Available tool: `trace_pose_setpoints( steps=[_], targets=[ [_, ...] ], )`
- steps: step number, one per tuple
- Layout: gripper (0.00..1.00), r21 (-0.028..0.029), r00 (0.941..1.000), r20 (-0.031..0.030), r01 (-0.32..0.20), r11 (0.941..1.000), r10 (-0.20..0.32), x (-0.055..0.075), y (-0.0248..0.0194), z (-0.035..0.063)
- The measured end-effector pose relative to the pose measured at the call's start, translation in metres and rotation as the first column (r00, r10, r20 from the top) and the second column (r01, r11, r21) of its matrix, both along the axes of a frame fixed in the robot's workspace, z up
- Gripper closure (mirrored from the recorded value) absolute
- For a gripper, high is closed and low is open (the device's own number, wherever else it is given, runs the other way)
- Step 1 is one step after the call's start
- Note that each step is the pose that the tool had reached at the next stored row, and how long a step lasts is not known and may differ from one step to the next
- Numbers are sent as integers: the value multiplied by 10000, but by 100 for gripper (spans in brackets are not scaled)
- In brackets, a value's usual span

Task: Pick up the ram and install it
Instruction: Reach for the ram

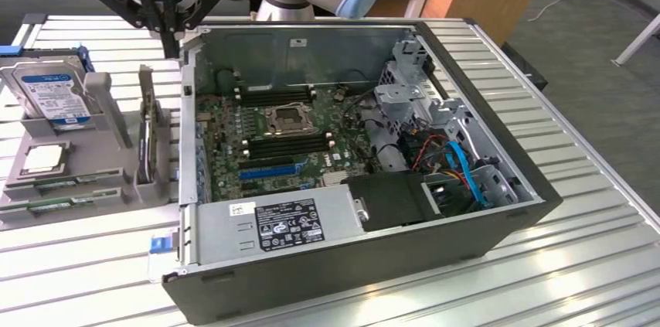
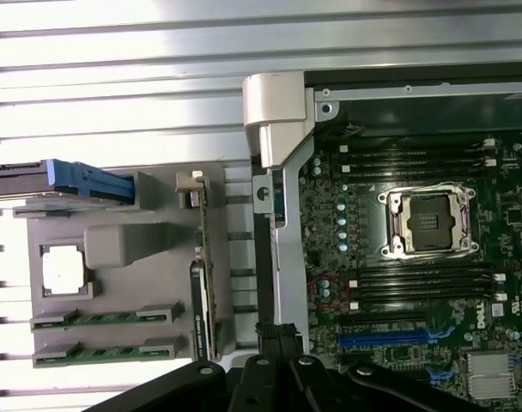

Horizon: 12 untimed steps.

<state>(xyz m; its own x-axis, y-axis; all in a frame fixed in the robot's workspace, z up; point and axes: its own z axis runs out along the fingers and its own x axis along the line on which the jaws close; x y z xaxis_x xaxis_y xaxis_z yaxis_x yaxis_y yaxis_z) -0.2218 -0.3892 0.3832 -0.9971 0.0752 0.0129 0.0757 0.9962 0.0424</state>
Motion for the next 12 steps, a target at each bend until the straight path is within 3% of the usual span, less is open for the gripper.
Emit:
trace_pose_setpoints(
  steps=[12],
  targets=[
    [90,0,10000,-71,1,10000,-1,-87,19,-14]
  ],
)
